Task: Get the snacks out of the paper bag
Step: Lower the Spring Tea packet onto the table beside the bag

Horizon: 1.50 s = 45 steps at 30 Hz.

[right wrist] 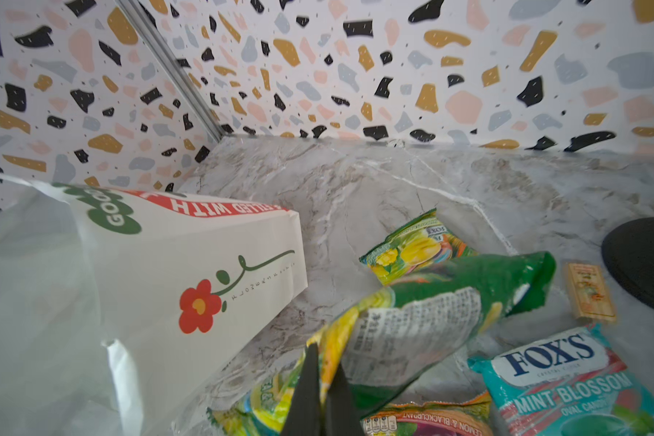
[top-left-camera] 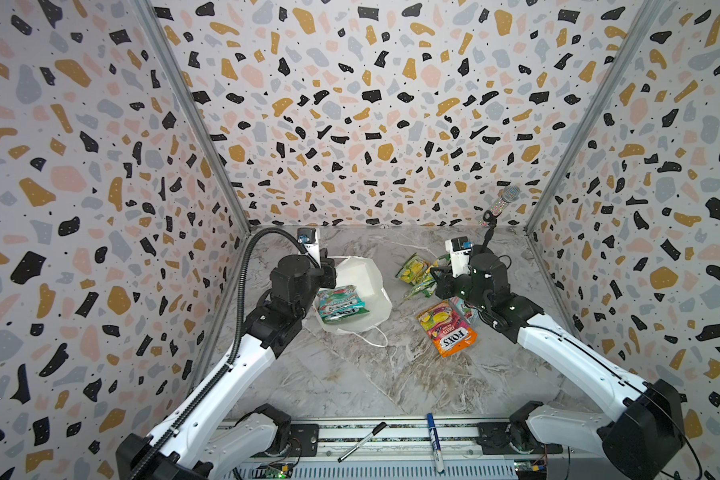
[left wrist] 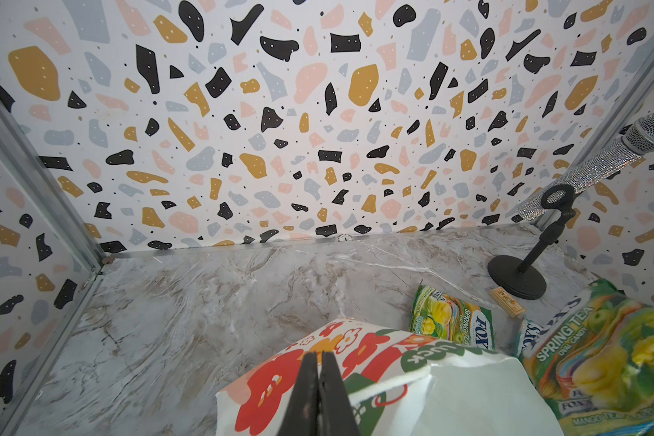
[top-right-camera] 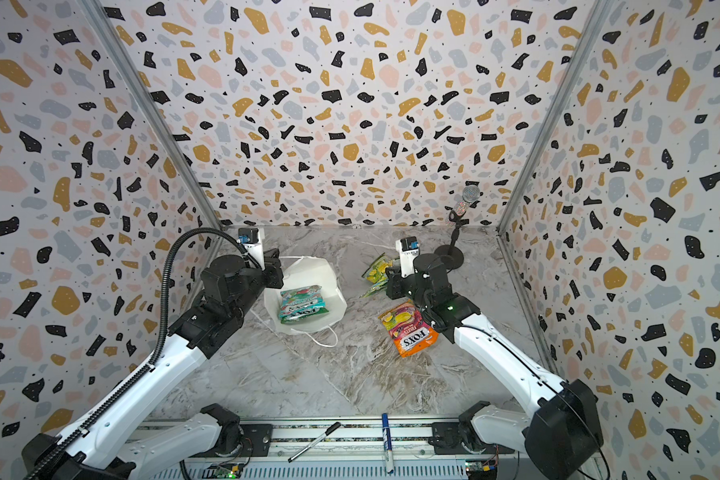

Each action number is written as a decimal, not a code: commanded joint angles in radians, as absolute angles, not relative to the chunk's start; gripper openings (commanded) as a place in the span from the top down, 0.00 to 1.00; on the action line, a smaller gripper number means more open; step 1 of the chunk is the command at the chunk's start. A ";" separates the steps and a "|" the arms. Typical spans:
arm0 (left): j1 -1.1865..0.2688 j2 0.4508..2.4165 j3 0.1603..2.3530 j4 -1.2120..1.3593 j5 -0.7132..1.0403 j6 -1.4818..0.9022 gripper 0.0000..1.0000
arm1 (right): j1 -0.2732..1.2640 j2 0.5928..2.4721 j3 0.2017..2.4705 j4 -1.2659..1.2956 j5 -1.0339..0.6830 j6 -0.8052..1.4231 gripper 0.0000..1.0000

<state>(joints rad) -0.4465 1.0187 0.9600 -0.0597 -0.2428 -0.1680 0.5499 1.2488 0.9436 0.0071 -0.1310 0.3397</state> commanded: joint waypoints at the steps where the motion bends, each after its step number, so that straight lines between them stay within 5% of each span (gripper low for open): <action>1: -0.445 0.997 0.947 -0.023 -0.282 -0.163 1.00 | 0.548 1.299 0.948 0.149 -0.250 0.337 1.00; 11: -0.445 0.989 0.943 -0.015 -0.272 -0.165 1.00 | 0.551 1.584 1.038 0.293 -0.602 0.354 1.00; 20: -0.445 0.992 0.942 -0.009 -0.239 -0.161 1.00 | 0.522 1.665 0.989 0.283 -0.702 0.332 1.00; 45: -0.445 1.012 0.950 -0.014 -0.174 -0.147 1.00 | 0.451 1.813 0.995 0.141 -0.385 0.291 1.00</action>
<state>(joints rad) -0.4461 1.0176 0.9535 -0.0589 -0.1646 -0.1646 0.4526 1.8244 0.9550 0.1574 -0.4511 0.2825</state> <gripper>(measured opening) 0.047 0.051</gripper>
